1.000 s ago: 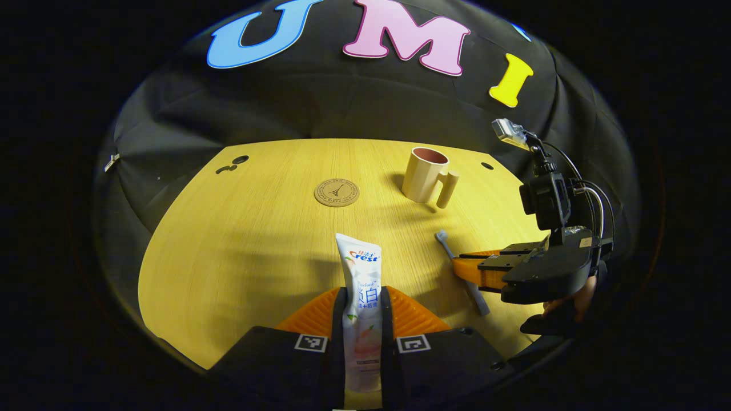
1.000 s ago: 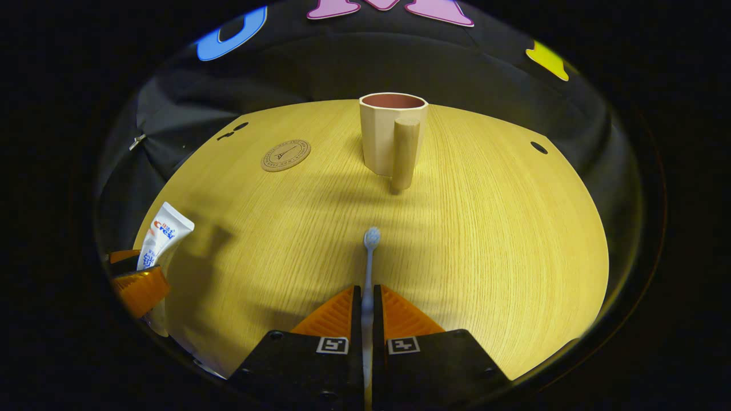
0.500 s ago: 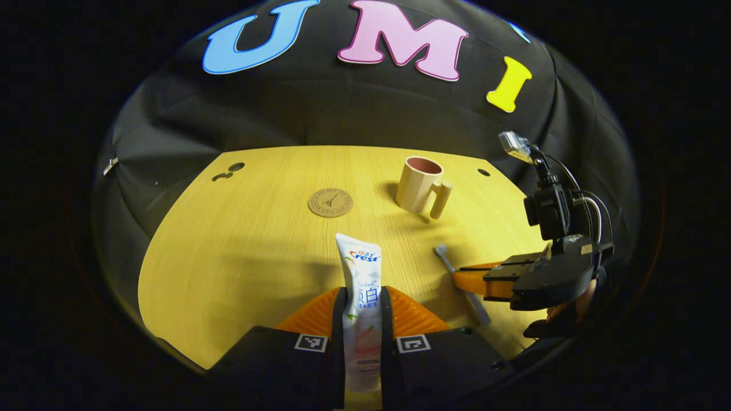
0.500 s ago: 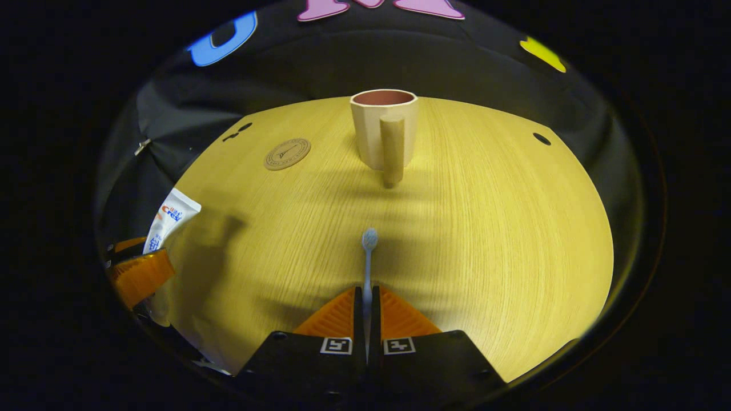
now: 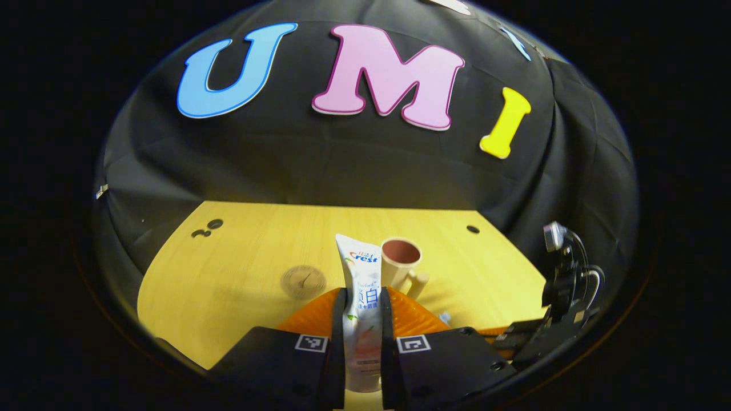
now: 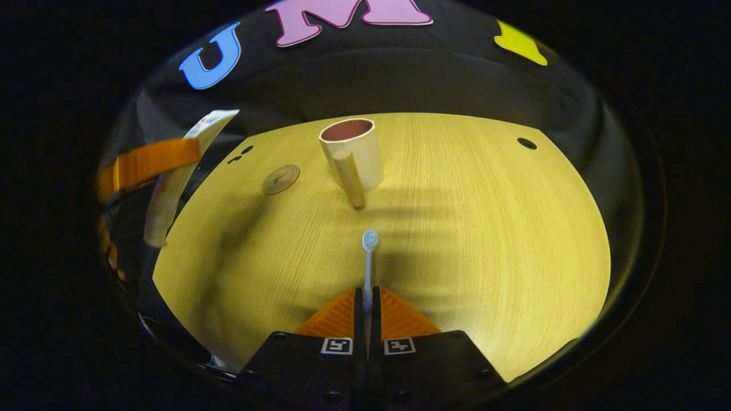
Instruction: Put the toothbrush and toothpaste on the desktop into the cup, then pick up the cup and place it on the coaster on the desktop.
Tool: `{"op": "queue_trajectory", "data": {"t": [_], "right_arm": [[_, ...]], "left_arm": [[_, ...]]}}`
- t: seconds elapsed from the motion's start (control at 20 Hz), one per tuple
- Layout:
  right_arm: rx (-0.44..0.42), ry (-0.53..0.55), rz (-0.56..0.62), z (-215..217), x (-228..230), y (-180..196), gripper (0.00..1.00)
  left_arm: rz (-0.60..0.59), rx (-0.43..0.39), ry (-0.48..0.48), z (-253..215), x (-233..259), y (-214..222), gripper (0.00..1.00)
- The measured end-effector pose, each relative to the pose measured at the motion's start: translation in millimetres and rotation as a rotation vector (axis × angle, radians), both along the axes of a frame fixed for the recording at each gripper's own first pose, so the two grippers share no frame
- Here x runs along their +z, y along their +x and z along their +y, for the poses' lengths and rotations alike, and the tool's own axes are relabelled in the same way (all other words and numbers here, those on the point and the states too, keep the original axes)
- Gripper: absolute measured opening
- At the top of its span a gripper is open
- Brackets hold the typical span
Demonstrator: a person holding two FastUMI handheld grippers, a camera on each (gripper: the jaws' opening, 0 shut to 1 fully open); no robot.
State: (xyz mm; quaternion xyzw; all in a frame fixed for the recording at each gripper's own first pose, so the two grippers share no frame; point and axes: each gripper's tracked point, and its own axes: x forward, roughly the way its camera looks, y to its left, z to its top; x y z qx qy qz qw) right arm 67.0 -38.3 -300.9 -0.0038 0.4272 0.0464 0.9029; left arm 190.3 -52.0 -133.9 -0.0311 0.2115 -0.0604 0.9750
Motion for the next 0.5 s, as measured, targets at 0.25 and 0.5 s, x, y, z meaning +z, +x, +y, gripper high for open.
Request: {"op": "queue_trajectory", "data": {"t": [0.25,0.5], "right_arm": [[0.023,0.041,-0.023,-24.8,14.7,3.2,0.05],[0.016,0.024,-0.015,-63.2,9.7,-2.3,0.05]], "left_arm": [[-0.110,0.009,-0.028,-23.4,29.9,73.0,0.30],[-0.196,-0.010,-0.067,-42.2,34.6,130.4,0.29]]}}
